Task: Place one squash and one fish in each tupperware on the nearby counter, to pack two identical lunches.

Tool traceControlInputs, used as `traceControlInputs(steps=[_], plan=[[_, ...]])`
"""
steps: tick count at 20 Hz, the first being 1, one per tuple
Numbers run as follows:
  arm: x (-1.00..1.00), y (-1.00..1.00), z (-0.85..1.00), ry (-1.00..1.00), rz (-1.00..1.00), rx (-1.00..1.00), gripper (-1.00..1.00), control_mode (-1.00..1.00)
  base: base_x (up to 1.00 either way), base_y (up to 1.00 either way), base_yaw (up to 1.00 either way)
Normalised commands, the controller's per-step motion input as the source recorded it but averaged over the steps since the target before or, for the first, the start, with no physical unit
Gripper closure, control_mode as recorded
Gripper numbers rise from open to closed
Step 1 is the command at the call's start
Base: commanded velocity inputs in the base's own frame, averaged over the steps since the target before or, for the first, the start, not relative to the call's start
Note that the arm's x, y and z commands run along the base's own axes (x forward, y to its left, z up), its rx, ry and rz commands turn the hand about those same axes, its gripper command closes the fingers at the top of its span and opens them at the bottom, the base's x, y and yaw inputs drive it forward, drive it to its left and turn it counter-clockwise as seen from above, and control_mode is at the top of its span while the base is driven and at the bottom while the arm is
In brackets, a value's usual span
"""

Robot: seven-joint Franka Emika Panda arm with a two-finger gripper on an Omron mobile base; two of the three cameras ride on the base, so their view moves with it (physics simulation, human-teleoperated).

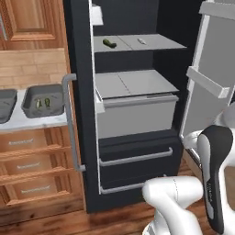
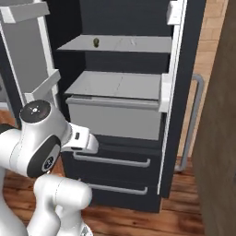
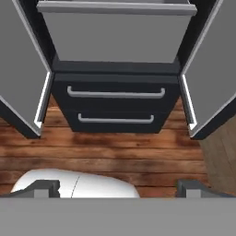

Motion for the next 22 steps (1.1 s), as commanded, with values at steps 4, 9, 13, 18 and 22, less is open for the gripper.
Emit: traceControlInputs(steps=[4, 9, 13, 18, 22], plan=[[0.0, 0.0, 0.0, 0.0, 0.0, 0.0, -1.0, 1.0, 0.85, -0.48, 0.18], [0.0, 0.0, 0.0, 0.0, 0.0, 0.0, -1.0, 1.0, 0.99, -0.5, 0.11], [0.0, 0.0, 0.0, 0.0, 0.0, 0.0, -1.0, 1.0, 0.98, -0.09, 0.03], [0.19, 0.1, -0.02, 0.0, -0.01, 0.0, -1.0, -1.0, 0.3, 0.07, 0.0], [0.0, 0.09, 0.25, -0.11, -0.02, 0.0, -1.0, -1.0, 0.0, 0.0, 0.0]])
